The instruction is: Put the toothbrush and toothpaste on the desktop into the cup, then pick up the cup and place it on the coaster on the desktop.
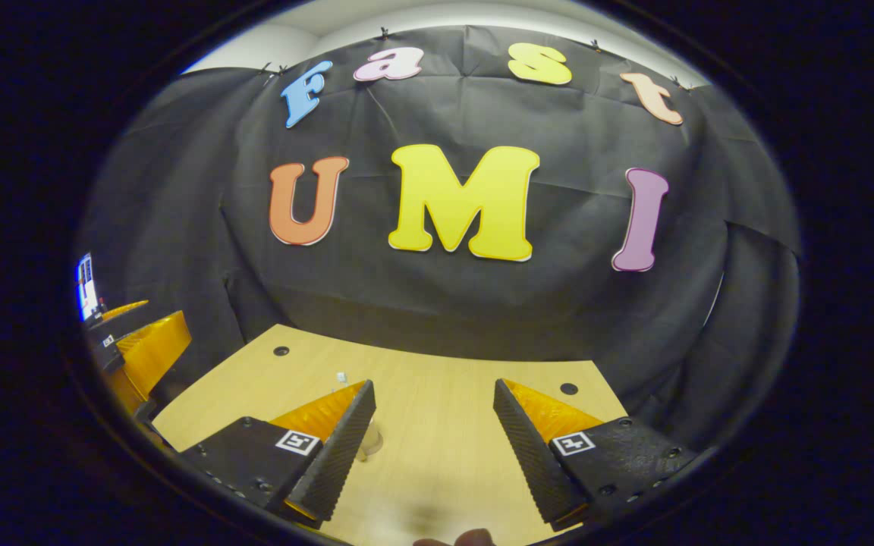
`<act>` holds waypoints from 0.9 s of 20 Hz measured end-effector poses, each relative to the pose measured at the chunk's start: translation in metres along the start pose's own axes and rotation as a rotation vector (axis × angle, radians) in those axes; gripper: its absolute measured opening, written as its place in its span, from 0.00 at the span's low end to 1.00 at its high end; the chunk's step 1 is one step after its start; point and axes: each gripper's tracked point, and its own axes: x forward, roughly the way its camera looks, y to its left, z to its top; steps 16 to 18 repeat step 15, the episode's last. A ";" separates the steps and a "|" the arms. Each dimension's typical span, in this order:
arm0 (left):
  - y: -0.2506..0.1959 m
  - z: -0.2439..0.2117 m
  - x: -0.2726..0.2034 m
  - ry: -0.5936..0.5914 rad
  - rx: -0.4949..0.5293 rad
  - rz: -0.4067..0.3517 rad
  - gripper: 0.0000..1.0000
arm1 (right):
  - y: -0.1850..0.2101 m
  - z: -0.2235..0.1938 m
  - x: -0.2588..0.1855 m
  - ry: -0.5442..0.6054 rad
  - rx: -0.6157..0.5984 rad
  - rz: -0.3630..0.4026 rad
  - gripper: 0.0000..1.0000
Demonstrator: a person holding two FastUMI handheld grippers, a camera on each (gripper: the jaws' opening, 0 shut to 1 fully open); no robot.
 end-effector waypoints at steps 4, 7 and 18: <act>0.010 -0.004 -0.005 0.006 -0.015 0.020 0.96 | -0.012 0.005 -0.012 -0.045 0.025 -0.019 0.95; 0.008 0.003 -0.005 -0.004 -0.010 0.022 0.96 | -0.020 0.012 -0.018 -0.083 0.044 -0.037 0.95; -0.009 0.021 -0.006 -0.049 0.000 -0.016 0.96 | -0.028 0.024 -0.027 -0.141 0.047 -0.062 0.95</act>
